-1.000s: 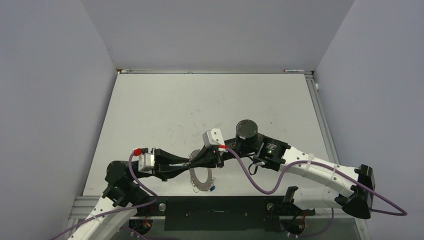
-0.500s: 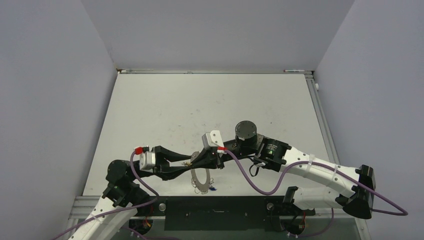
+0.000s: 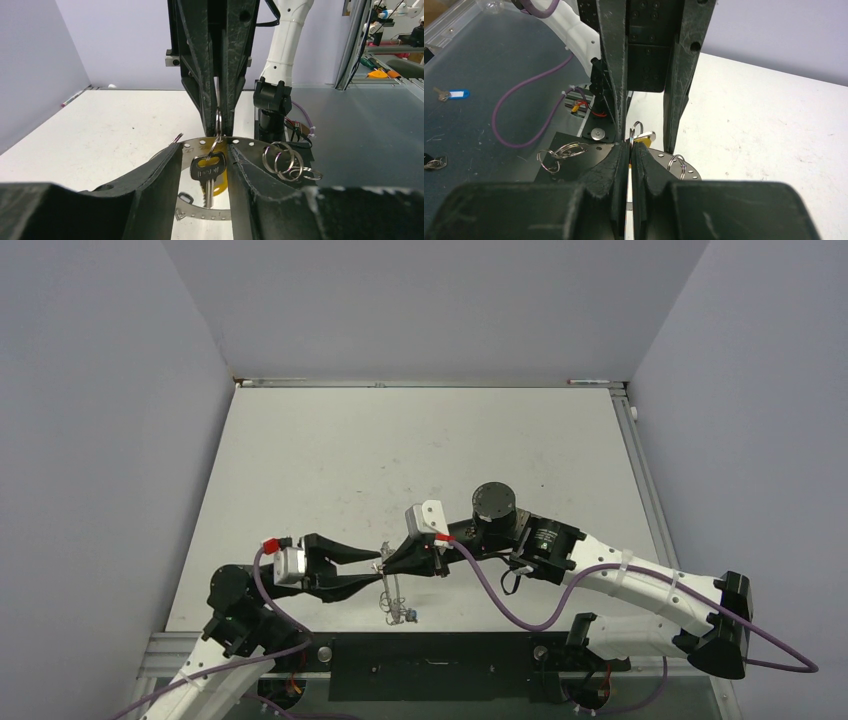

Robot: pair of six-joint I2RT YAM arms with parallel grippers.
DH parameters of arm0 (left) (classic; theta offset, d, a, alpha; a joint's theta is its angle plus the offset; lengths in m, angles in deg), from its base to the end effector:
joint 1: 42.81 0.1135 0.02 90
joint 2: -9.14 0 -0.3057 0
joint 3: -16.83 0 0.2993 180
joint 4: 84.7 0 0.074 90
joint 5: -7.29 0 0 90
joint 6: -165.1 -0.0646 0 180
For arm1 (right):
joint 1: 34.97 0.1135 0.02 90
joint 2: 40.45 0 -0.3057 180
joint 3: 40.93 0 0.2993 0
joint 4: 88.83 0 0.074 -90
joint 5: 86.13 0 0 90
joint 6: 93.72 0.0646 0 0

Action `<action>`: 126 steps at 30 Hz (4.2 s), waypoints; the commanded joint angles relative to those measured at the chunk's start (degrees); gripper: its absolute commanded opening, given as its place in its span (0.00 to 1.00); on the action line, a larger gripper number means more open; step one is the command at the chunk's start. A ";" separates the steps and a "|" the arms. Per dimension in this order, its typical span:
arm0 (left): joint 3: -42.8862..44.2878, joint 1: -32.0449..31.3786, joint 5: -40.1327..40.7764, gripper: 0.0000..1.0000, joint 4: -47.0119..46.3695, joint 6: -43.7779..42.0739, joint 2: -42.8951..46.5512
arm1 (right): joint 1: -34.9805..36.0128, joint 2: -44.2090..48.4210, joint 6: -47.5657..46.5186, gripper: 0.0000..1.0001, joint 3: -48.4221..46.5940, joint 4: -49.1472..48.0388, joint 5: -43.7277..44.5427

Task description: Put the keys on the keyring

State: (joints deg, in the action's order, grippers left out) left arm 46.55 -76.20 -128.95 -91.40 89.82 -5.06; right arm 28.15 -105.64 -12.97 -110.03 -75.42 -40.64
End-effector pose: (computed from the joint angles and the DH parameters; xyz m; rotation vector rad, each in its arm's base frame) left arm 0.0761 -0.1060 0.3135 0.9354 1.0471 -1.1811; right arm 0.0992 0.2959 0.3916 -1.5531 1.0757 1.3358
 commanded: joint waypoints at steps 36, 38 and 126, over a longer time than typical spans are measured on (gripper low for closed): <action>3.59 2.26 0.06 0.00 -2.47 1.27 0.34 | 2.03 -2.83 1.65 0.05 -1.78 -8.05 -1.30; 4.13 2.61 0.59 0.00 -0.75 0.54 0.52 | 2.11 -2.76 1.17 0.09 -2.06 -6.49 0.40; 6.95 2.80 6.50 0.23 8.83 -3.80 -3.09 | 8.67 -12.20 -15.28 0.05 -24.68 32.27 32.32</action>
State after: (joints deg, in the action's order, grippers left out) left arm 50.94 -73.48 -123.33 -78.92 85.27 -9.54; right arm 36.39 -121.73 -28.56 -138.14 -36.03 -8.56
